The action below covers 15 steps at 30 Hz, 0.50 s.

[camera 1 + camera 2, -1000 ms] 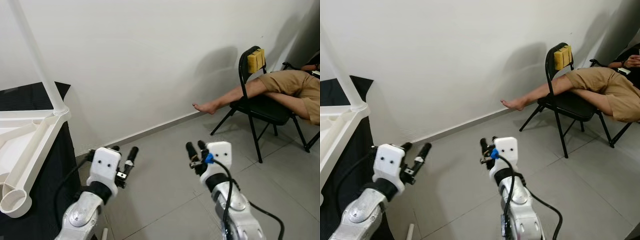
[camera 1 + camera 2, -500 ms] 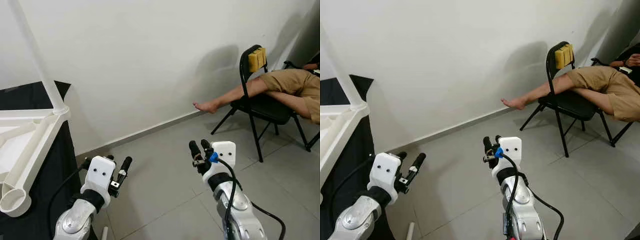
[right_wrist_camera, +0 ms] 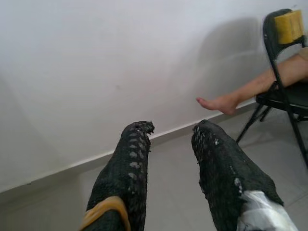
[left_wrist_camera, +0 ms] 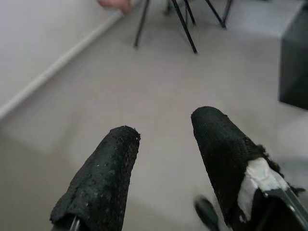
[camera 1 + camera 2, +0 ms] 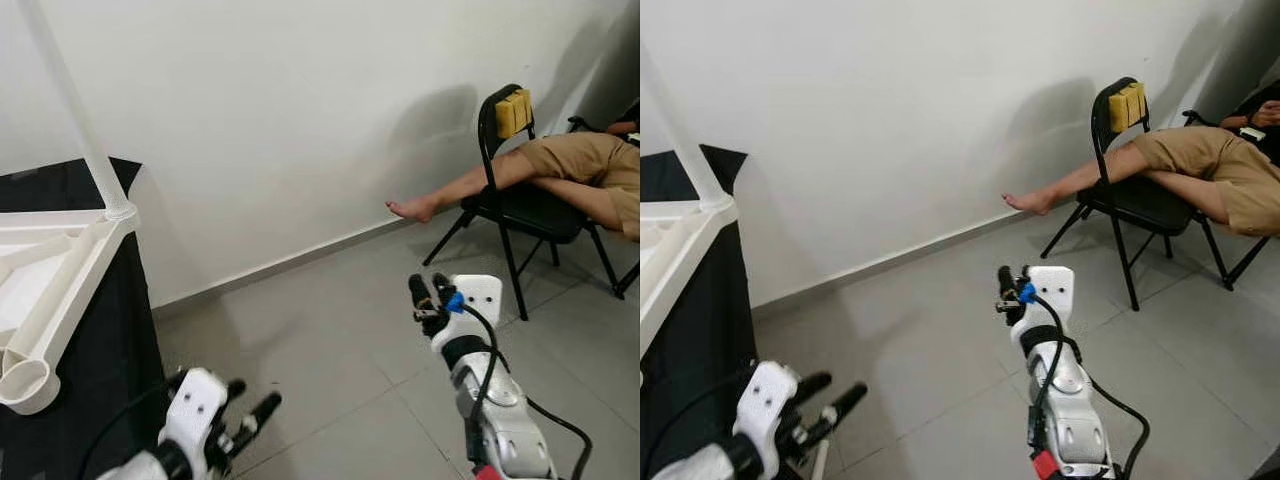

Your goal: Building children table

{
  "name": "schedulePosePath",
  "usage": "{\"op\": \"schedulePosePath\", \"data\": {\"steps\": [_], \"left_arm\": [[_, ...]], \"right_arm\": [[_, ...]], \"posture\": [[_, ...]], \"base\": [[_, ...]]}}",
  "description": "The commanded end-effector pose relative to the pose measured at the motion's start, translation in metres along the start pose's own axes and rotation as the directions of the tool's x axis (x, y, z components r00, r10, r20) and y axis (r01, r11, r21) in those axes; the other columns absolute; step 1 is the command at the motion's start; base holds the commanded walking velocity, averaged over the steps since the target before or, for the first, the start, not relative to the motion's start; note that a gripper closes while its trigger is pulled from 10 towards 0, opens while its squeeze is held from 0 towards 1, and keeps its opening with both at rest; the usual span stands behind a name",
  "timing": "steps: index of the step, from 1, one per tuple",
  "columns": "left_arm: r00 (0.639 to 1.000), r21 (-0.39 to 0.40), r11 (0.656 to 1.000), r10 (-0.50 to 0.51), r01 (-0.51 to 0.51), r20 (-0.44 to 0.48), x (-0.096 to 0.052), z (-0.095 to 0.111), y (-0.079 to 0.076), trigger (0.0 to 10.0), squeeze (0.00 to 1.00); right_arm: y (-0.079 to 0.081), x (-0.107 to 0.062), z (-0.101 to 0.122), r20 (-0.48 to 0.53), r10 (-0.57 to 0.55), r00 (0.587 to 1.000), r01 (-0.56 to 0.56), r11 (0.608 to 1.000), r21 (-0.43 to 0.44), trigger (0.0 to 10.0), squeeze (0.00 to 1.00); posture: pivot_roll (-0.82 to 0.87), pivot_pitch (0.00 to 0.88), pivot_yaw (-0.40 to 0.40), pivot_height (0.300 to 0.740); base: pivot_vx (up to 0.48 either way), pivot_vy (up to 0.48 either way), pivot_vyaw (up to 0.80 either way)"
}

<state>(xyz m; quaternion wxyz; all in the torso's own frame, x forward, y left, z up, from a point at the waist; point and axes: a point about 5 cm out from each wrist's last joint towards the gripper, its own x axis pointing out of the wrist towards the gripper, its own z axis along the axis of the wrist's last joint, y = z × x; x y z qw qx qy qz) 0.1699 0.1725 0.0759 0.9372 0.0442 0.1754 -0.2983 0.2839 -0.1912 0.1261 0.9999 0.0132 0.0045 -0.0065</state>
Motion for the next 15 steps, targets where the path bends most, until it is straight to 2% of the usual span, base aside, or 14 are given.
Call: {"op": "schedulePosePath", "data": {"steps": [1, 4, 7, 8, 10, 13, 14, 15], "left_arm": [[1.000, -0.010, 1.000, -0.021, 0.021, -0.018, -0.007, -0.004, 0.005, 10.0, 0.00], [0.996, -0.030, 0.997, -0.069, 0.067, -0.050, -0.013, -0.007, 0.005, 10.0, 0.00], [0.978, -0.073, 0.983, -0.178, 0.171, -0.110, -0.026, -0.015, 0.003, 10.0, 0.00], [0.978, -0.073, 0.983, -0.178, 0.171, -0.110, -0.026, -0.015, 0.003, 10.0, 0.00], [0.960, -0.092, 0.974, -0.221, 0.208, -0.170, -0.035, -0.023, 0.004, 10.0, 0.00], [0.955, -0.101, 0.972, -0.230, 0.214, -0.187, -0.038, -0.025, 0.005, 10.0, 0.00], [0.927, -0.080, 0.969, -0.247, 0.234, -0.281, -0.049, -0.035, 0.009, 10.0, 0.00], [0.927, -0.080, 0.969, -0.247, 0.234, -0.281, -0.049, -0.035, 0.009, 10.0, 0.00]], "right_arm": [[-0.004, 0.002, -0.001, 0.003, -0.011, 1.000, 0.011, 1.000, 0.006, 10.0, 0.00], [-0.009, 0.004, -0.001, 0.004, -0.025, 1.000, 0.025, 1.000, -0.003, 10.0, 0.00], [-0.015, 0.007, 0.000, 0.011, -0.040, 0.999, 0.040, 0.999, -0.010, 10.0, 0.00], [-0.015, 0.007, 0.000, 0.011, -0.040, 0.999, 0.040, 0.999, -0.010, 10.0, 0.00], [-0.017, 0.007, 0.001, 0.014, -0.046, 0.999, 0.046, 0.999, -0.015, 10.0, 0.00], [-0.017, 0.007, 0.001, 0.015, -0.047, 0.999, 0.047, 0.999, -0.016, 10.0, 0.00], [-0.022, 0.009, 0.002, 0.019, -0.055, 0.998, 0.056, 0.998, -0.026, 10.0, 0.00], [-0.022, 0.009, 0.002, 0.019, -0.055, 0.998, 0.056, 0.998, -0.026, 10.0, 0.00]], "posture": [[0.07, 0.050, -0.013, 0.655], [0.08, 0.054, -0.008, 0.645], [0.08, 0.056, -0.009, 0.630], [0.08, 0.056, -0.009, 0.630], [0.08, 0.060, -0.005, 0.620], [0.08, 0.060, -0.005, 0.615], [0.08, 0.068, -0.003, 0.605], [0.08, 0.068, -0.003, 0.605]], "base": [[0.000, 0.000, 0.00], [0.000, 0.000, 0.00], [0.000, 0.000, 0.00], [0.000, 0.000, 0.00], [0.000, 0.000, 0.00], [0.000, 0.000, 0.00], [0.000, 0.000, 0.00], [0.000, 0.000, 0.00]]}}
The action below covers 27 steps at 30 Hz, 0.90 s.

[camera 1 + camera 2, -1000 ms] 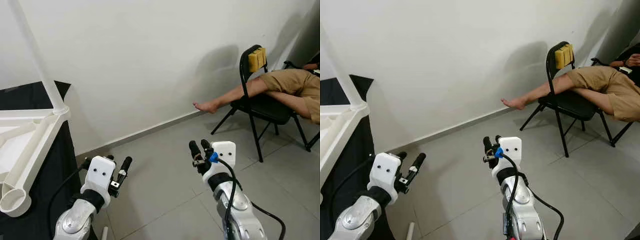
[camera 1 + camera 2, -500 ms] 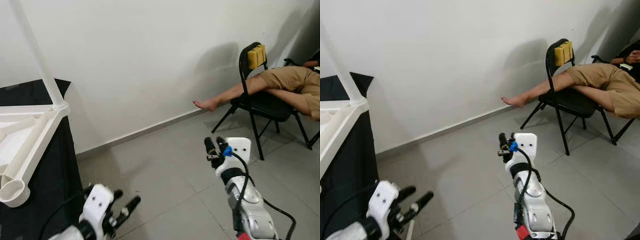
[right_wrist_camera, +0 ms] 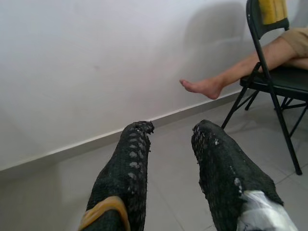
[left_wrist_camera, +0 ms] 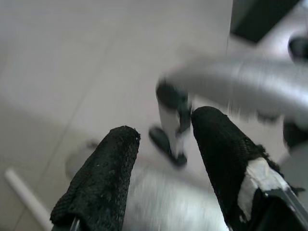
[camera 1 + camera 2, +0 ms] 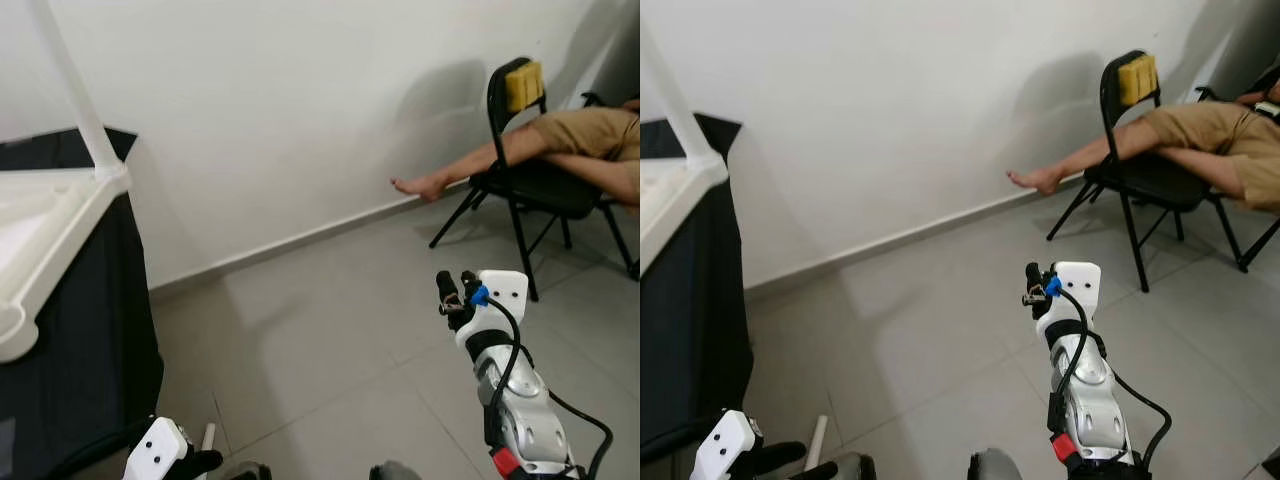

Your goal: Building children table

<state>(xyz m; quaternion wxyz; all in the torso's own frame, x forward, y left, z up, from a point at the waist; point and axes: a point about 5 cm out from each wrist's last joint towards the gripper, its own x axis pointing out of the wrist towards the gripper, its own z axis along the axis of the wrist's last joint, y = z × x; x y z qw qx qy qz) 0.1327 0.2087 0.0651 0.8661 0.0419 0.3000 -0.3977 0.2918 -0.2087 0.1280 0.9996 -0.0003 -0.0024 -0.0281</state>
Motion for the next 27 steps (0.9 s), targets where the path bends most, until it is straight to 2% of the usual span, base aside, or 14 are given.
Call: {"op": "schedulePosePath", "data": {"steps": [1, 3, 6, 7, 8, 10, 13, 15, 17, 20, 23, 25, 26, 27], "left_arm": [[0.999, -0.012, 1.000, -0.006, 0.005, -0.043, -0.003, -0.008, 0.000, 10.0, 0.00], [0.992, -0.013, 1.000, -0.015, 0.014, -0.126, -0.011, -0.020, 0.003, 10.0, 0.00], [0.988, -0.017, 1.000, -0.017, 0.015, -0.154, -0.014, -0.025, 0.003, 10.0, 0.00], [0.970, 0.043, 0.999, 0.038, -0.029, -0.239, -0.017, -0.039, 0.010, 10.0, 0.00], [0.970, 0.043, 0.999, 0.038, -0.029, -0.239, -0.017, -0.039, 0.010, 10.0, 0.00], [0.955, 0.094, 0.992, 0.106, -0.083, -0.277, -0.017, -0.047, 0.016, 10.0, 0.00], [0.947, 0.120, 0.987, 0.137, -0.106, -0.292, -0.016, -0.051, 0.019, 10.0, 0.00], [0.931, 0.141, 0.975, 0.208, -0.172, -0.300, -0.013, -0.057, 0.024, 10.0, 0.00], [0.926, 0.139, 0.971, 0.230, -0.197, -0.298, -0.012, -0.059, 0.026, 10.0, 0.00], [0.898, 0.168, 0.941, 0.331, -0.293, -0.290, -0.011, -0.067, 0.032, 10.0, 0.00], [0.886, 0.179, 0.929, 0.365, -0.325, -0.285, -0.011, -0.069, 0.034, 10.0, 0.00], [0.871, 0.184, 0.911, 0.409, -0.370, -0.274, -0.010, -0.072, 0.037, 10.0, 0.00], [0.852, 0.198, 0.890, 0.451, -0.410, -0.265, -0.009, -0.074, 0.039, 10.0, 0.00], [0.852, 0.198, 0.890, 0.451, -0.410, -0.265, -0.009, -0.074, 0.039, 10.0, 0.00]], "right_arm": [[-0.004, 0.001, 0.000, 0.004, -0.012, 1.000, 0.012, 1.000, 0.000, 10.0, 0.00], [-0.009, 0.002, 0.000, 0.006, -0.023, 1.000, 0.023, 1.000, -0.014, 10.0, 0.00], [-0.011, 0.003, 0.000, 0.006, -0.027, 1.000, 0.027, 0.999, -0.019, 10.0, 0.00], [-0.013, 0.002, -0.002, 0.002, -0.031, 1.000, 0.031, 0.999, -0.029, 10.0, 0.00], [-0.013, 0.002, -0.002, 0.002, -0.031, 1.000, 0.031, 0.999, -0.029, 10.0, 0.00], [-0.015, 0.001, -0.003, -0.002, -0.034, 0.999, 0.034, 0.999, -0.038, 10.0, 0.00], [-0.016, 0.000, -0.004, -0.005, -0.036, 0.999, 0.035, 0.998, -0.046, 10.0, 0.00], [-0.019, -0.001, -0.007, -0.016, -0.039, 0.999, 0.038, 0.997, -0.062, 10.0, 0.00], [-0.020, -0.001, -0.009, -0.020, -0.040, 0.999, 0.039, 0.997, -0.066, 10.0, 0.00], [-0.025, -0.003, -0.015, -0.045, -0.040, 0.998, 0.036, 0.995, -0.090, 10.0, 0.00], [-0.027, -0.004, -0.018, -0.054, -0.041, 0.998, 0.035, 0.995, -0.097, 10.0, 0.00], [-0.029, -0.005, -0.021, -0.065, -0.041, 0.997, 0.034, 0.994, -0.101, 10.0, 0.00], [-0.031, -0.007, -0.024, -0.076, -0.040, 0.996, 0.031, 0.994, -0.108, 10.0, 0.00], [-0.031, -0.007, -0.024, -0.076, -0.040, 0.996, 0.031, 0.994, -0.108, 10.0, 0.00]], "posture": [[0.08, 0.068, -0.003, 0.605], [0.08, 0.077, -0.001, 0.595], [0.08, 0.077, -0.001, 0.590], [0.09, 0.090, 0.002, 0.580], [0.09, 0.090, 0.002, 0.580], [0.09, 0.095, 0.000, 0.570], [0.09, 0.098, 0.004, 0.565], [0.09, 0.112, 0.003, 0.555], [0.09, 0.113, 0.004, 0.550], [0.09, 0.128, 0.006, 0.535], [0.09, 0.131, 0.004, 0.530], [0.09, 0.138, 0.006, 0.525], [0.08, 0.146, 0.005, 0.520], [0.08, 0.146, 0.005, 0.520]], "base": [[0.000, 0.000, 0.00], [0.000, 0.000, 0.00], [0.000, 0.000, 0.00], [0.000, 0.000, 0.00], [0.000, 0.000, 0.00], [0.000, 0.000, 0.00], [0.000, 0.000, 0.00], [0.000, 0.000, 0.00], [0.000, 0.000, 0.00], [0.000, 0.000, 0.00], [0.000, 0.000, 0.00], [0.000, 0.000, 0.00], [0.000, 0.000, 0.00], [0.000, 0.000, 0.00]]}}
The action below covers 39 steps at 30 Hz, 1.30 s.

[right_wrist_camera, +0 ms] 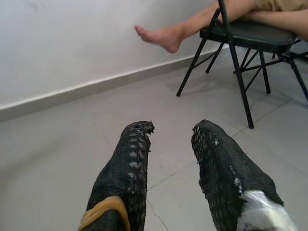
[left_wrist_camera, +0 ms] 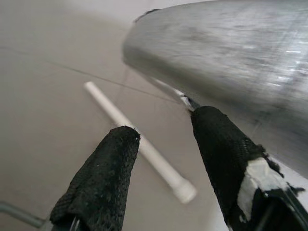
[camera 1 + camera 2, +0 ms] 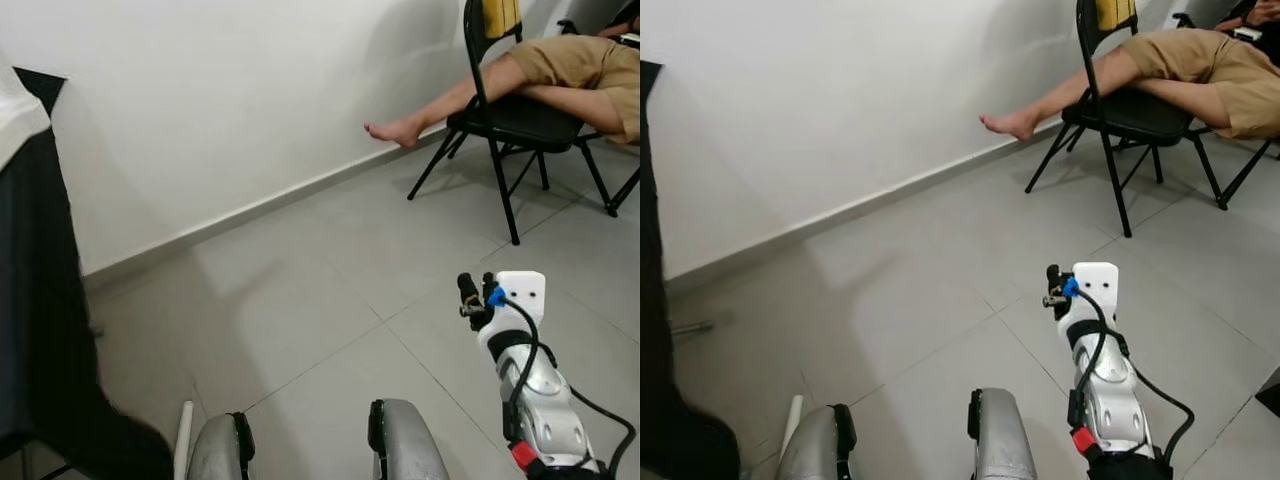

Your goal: Building children table

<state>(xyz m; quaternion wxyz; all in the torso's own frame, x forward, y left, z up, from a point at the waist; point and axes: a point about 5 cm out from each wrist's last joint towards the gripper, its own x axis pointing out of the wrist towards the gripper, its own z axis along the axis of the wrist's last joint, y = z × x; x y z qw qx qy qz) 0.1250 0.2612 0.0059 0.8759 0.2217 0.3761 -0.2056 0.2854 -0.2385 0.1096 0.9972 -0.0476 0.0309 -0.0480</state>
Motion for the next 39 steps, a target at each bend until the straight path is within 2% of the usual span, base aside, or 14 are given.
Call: {"op": "schedulePosePath", "data": {"steps": [1, 4, 12, 13, 19, 23, 30, 39], "left_arm": [[0.999, -0.002, 0.999, 0.041, -0.041, -0.019, 0.000, -0.007, 0.000, 10.0, 0.00], [0.996, -0.014, 0.996, 0.087, -0.087, -0.017, 0.005, -0.010, 0.000, 10.0, 0.00], [0.995, -0.067, 0.995, 0.071, -0.075, -0.070, 0.012, -0.023, -0.011, 10.0, 0.00], [0.992, -0.060, 0.995, 0.078, -0.084, -0.100, 0.014, -0.029, -0.013, 10.0, 0.00], [0.986, -0.049, 0.993, 0.102, -0.109, -0.134, 0.018, -0.035, -0.014, 10.0, 0.00], [0.972, -0.035, 0.986, 0.154, -0.163, -0.180, 0.023, -0.045, -0.013, 10.0, 0.00], [0.961, -0.028, 0.977, 0.202, -0.211, -0.189, 0.027, -0.046, -0.009, 10.0, 0.00], [0.957, 0.003, 0.976, 0.213, -0.217, -0.195, 0.032, -0.048, -0.008, 10.0, 0.00]], "right_arm": [[-0.002, -0.004, -0.008, -0.020, 0.007, 1.000, -0.007, 1.000, -0.016, 10.0, 0.00], [-0.003, -0.005, -0.011, -0.031, 0.011, 0.999, -0.012, 1.000, -0.026, 10.0, 0.00], [-0.007, -0.006, -0.013, -0.046, 0.029, 0.999, -0.031, 0.999, -0.036, 10.0, 0.00], [-0.007, -0.006, -0.015, -0.051, 0.035, 0.998, -0.037, 0.999, -0.038, 10.0, 0.00], [-0.009, -0.006, -0.019, -0.070, 0.053, 0.996, -0.056, 0.998, -0.042, 10.0, 0.00], [-0.017, -0.008, -0.030, -0.113, 0.058, 0.992, -0.064, 0.997, -0.051, 10.0, 0.00], [-0.021, -0.008, -0.035, -0.135, 0.060, 0.989, -0.068, 0.996, -0.058, 10.0, 0.00], [-0.021, -0.007, -0.040, -0.165, 0.089, 0.982, -0.099, 0.994, -0.051, 10.0, 0.00]], "posture": [[0.08, 0.147, 0.000, 0.515], [0.08, 0.153, -0.002, 0.505], [0.07, 0.167, -0.018, 0.480], [0.07, 0.171, -0.020, 0.475], [0.06, 0.177, -0.027, 0.465], [0.06, 0.192, -0.035, 0.445], [0.06, 0.213, -0.039, 0.425], [0.05, 0.257, -0.052, 0.395]], "base": [[0.000, 0.000, 0.00], [0.000, 0.000, 0.00], [0.000, 0.000, 0.00], [0.000, 0.000, 0.00], [0.000, 0.000, 0.00], [0.000, 0.000, 0.00], [0.000, 0.000, 0.00], [0.000, 0.000, 0.00]]}}
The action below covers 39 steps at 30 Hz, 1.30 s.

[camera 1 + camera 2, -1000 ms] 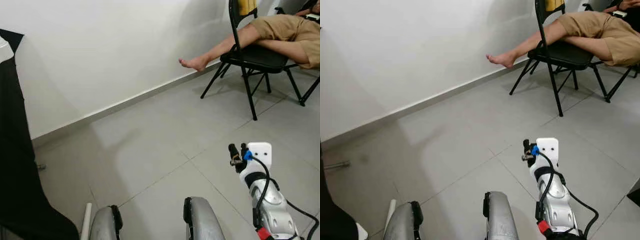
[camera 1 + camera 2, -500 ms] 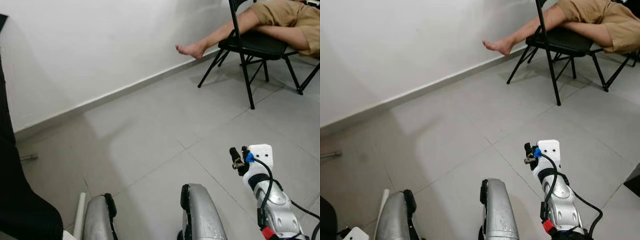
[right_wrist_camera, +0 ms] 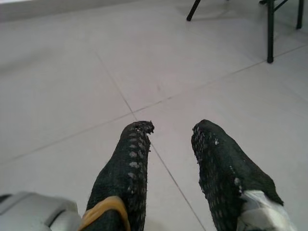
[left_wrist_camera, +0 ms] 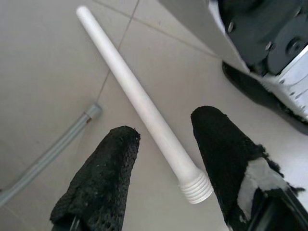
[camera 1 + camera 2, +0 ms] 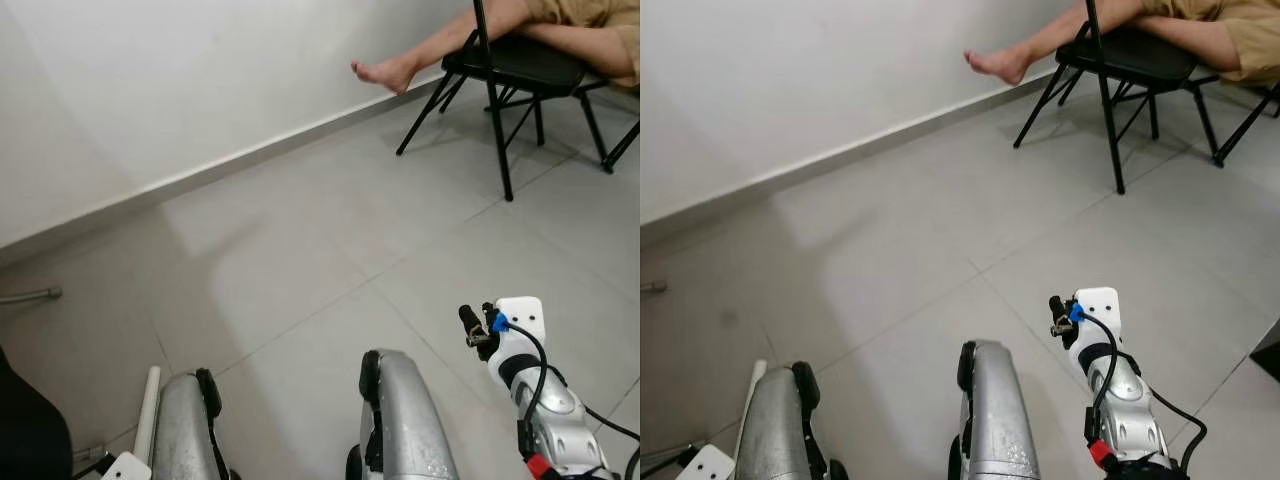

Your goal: Building children table

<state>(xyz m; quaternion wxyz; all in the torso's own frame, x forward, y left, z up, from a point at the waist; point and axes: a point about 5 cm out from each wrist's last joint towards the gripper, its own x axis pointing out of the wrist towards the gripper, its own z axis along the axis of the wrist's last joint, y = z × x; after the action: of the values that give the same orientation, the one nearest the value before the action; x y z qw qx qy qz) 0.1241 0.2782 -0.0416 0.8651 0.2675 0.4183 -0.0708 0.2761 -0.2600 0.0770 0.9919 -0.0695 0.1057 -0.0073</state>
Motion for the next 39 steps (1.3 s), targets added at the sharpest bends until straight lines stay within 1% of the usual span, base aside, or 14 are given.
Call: {"op": "schedulePosePath", "data": {"steps": [1, 6, 11, 13, 16, 18, 20, 26, 27, 31, 34, 36, 38, 39], "left_arm": [[0.999, 0.025, 0.999, -0.021, 0.022, -0.034, 0.000, -0.010, -0.008, 10.0, 0.00], [0.999, 0.031, 0.999, -0.007, 0.008, -0.034, 0.002, -0.009, -0.006, 10.0, 0.00], [1.000, 0.033, 0.999, -0.004, 0.005, -0.031, 0.002, -0.008, -0.007, 10.0, 0.00], [0.999, 0.038, 0.999, 0.003, -0.002, -0.032, 0.005, -0.006, -0.008, 10.0, 0.00], [0.999, 0.041, 0.999, 0.008, -0.006, -0.033, 0.006, -0.006, -0.009, 10.0, 0.00], [0.999, 0.052, 0.998, 0.031, -0.029, -0.031, 0.010, -0.003, -0.007, 10.0, 0.00], [0.997, 0.078, 0.995, 0.073, -0.070, -0.036, 0.015, 0.003, -0.002, 10.0, 0.00], [0.991, 0.093, 0.988, 0.125, -0.121, -0.040, 0.022, 0.011, 0.006, 10.0, 0.00], [0.991, 0.093, 0.988, 0.125, -0.121, -0.040, 0.022, 0.011, 0.006, 10.0, 0.00], [0.981, 0.141, 0.973, 0.191, -0.184, -0.042, 0.027, 0.019, 0.018, 10.0, 0.00], [0.978, 0.151, 0.968, 0.207, -0.199, -0.038, 0.027, 0.022, 0.021, 10.0, 0.00], [0.969, 0.158, 0.958, 0.245, -0.239, -0.020, 0.029, 0.029, 0.032, 10.0, 0.00], [0.957, 0.194, 0.938, 0.290, -0.286, 0.010, 0.029, 0.037, 0.047, 10.0, 0.00], [0.957, 0.194, 0.938, 0.290, -0.286, 0.010, 0.029, 0.037, 0.047, 10.0, 0.00]], "right_arm": [[-0.003, -0.001, -0.006, -0.023, 0.007, 1.000, -0.007, 1.000, -0.008, 10.0, 0.00], [-0.008, -0.005, -0.008, -0.031, 0.012, 0.999, -0.012, 1.000, -0.024, 10.0, 0.00], [-0.012, -0.008, -0.006, -0.031, 0.022, 0.999, -0.023, 0.999, -0.037, 10.0, 0.00], [-0.017, -0.010, -0.002, -0.025, 0.028, 0.999, -0.030, 0.998, -0.052, 10.0, 0.00], [-0.020, -0.010, 0.000, -0.023, 0.030, 0.999, -0.031, 0.998, -0.056, 10.0, 0.00], [-0.025, -0.010, 0.005, -0.018, 0.039, 0.999, -0.040, 0.997, -0.059, 10.0, 0.00], [-0.031, -0.008, 0.011, -0.011, 0.044, 0.999, -0.045, 0.996, -0.073, 10.0, 0.00], [-0.038, -0.008, 0.017, -0.011, 0.057, 0.998, -0.057, 0.994, -0.088, 10.0, 0.00], [-0.038, -0.008, 0.017, -0.011, 0.057, 0.998, -0.057, 0.994, -0.088, 10.0, 0.00], [-0.041, -0.009, 0.020, -0.015, 0.069, 0.997, -0.070, 0.992, -0.104, 10.0, 0.00], [-0.043, -0.010, 0.021, -0.016, 0.070, 0.997, -0.072, 0.992, -0.107, 10.0, 0.00], [-0.045, -0.011, 0.022, -0.022, 0.076, 0.997, -0.078, 0.991, -0.112, 10.0, 0.00], [-0.046, -0.011, 0.022, -0.027, 0.081, 0.996, -0.084, 0.990, -0.117, 10.0, 0.00], [-0.046, -0.011, 0.022, -0.027, 0.081, 0.996, -0.084, 0.990, -0.117, 10.0, 0.00]], "posture": [[0.05, 0.271, -0.053, 0.390], [0.04, 0.295, -0.068, 0.370], [0.02, 0.322, -0.083, 0.355], [0.00, 0.334, -0.099, 0.345], [0.00, 0.334, -0.101, 0.340], [-0.02, 0.344, -0.124, 0.330], [-0.04, 0.355, -0.147, 0.320], [-0.05, 0.367, -0.171, 0.300], [-0.05, 0.367, -0.171, 0.300], [-0.07, 0.381, -0.195, 0.300], [-0.08, 0.383, -0.198, 0.300], [-0.08, 0.386, -0.205, 0.300], [-0.08, 0.390, -0.205, 0.300], [-0.08, 0.390, -0.205, 0.300]], "base": [[0.000, 0.000, 0.00], [0.000, 0.000, 0.00], [0.000, 0.000, 0.00], [0.000, 0.000, 0.00], [0.000, 0.000, 0.00], [0.000, 0.000, 0.00], [0.000, 0.000, 0.00], [0.000, 0.000, 0.00], [0.000, 0.000, 0.00], [0.000, 0.000, 0.00], [0.000, 0.000, 0.00], [0.000, 0.000, 0.00], [0.000, 0.000, 0.00], [0.000, 0.000, 0.00]]}}
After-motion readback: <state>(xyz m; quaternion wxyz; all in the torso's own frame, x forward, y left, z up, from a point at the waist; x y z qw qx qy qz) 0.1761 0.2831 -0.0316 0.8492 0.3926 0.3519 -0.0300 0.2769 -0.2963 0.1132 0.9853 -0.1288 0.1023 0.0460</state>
